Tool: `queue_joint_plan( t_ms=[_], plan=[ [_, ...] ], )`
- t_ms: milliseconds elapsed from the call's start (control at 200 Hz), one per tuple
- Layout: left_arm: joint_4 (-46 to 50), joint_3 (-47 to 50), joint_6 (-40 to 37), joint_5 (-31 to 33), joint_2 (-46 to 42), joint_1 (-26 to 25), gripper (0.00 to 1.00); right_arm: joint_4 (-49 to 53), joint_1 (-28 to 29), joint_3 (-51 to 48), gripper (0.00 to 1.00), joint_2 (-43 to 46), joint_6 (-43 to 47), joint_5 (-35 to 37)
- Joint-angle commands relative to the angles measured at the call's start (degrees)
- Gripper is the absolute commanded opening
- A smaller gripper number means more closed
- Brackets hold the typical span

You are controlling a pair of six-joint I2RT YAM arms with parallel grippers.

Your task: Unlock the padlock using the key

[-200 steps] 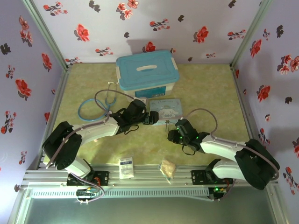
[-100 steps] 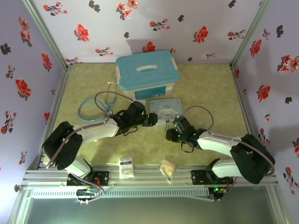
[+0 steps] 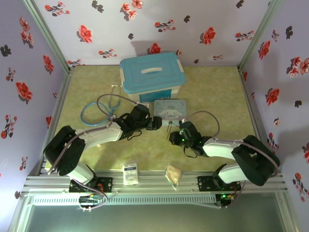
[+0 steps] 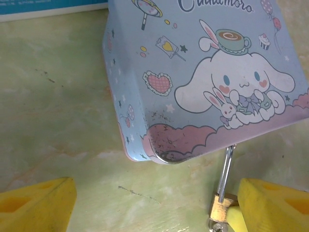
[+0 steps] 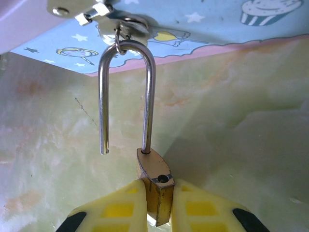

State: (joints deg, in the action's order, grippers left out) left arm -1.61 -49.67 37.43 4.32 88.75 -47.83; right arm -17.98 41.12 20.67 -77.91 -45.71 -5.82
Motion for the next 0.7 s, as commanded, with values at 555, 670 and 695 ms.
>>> queue_joint_plan(
  t_ms=[555, 670, 695],
  plan=[
    [-0.3, -12.94, -7.2, 1.57, 13.55, 4.25, 0.85, -4.05, 1.42, -6.61, 0.06, 3.48, -19.46, 7.14],
    [0.2, -12.45, -7.29, 1.72, 14.9, 4.11, 0.8, -2.67, 3.56, -5.59, 0.06, 3.99, -22.63, 9.77],
    [0.12, -12.05, -7.2, 1.66, 14.96, 4.15, 0.79, -2.66, 4.02, -5.27, 0.06, 3.76, -23.26, 10.32]
  ],
)
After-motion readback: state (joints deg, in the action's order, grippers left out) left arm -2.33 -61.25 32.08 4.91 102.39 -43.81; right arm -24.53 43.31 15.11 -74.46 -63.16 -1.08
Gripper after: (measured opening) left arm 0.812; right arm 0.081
